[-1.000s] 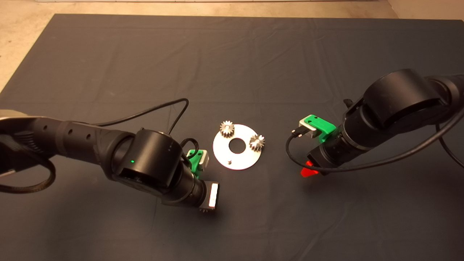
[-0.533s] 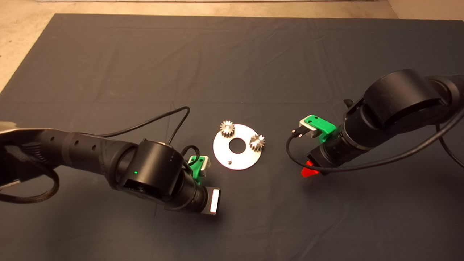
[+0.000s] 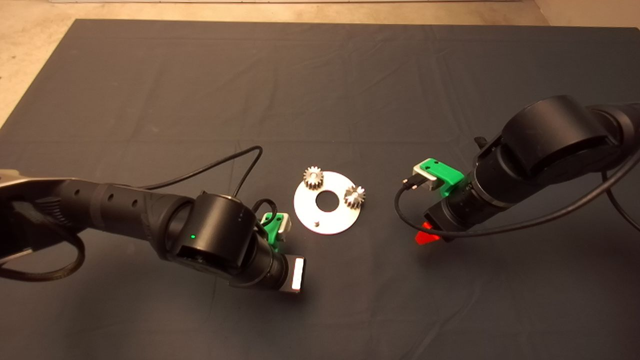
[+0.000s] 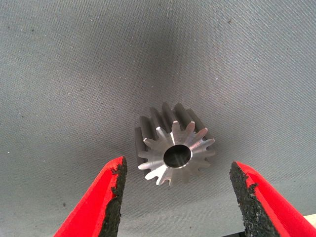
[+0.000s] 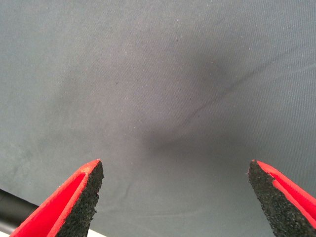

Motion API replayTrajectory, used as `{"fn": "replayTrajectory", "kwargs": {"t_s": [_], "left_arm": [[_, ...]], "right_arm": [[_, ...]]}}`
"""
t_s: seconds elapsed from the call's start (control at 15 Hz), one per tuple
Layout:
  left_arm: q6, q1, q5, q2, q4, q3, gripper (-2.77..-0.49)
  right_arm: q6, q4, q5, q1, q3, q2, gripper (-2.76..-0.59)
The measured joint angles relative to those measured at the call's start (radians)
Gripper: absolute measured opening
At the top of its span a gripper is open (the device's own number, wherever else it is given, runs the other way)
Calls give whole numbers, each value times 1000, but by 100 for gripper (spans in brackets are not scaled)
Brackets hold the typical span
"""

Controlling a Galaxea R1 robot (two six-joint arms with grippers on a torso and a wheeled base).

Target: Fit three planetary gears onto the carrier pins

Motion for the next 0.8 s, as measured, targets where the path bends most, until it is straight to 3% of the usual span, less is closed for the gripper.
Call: {"fn": "replayTrajectory", "kwargs": {"t_s": [0.6,0.8], "left_arm": [[20,0,0,6,3,-31,-182],[26,0,0,6,3,-31,-166]], "right_arm": [[0,0,0,0,0,0,-118],[0,0,0,0,0,0,-118]]}}
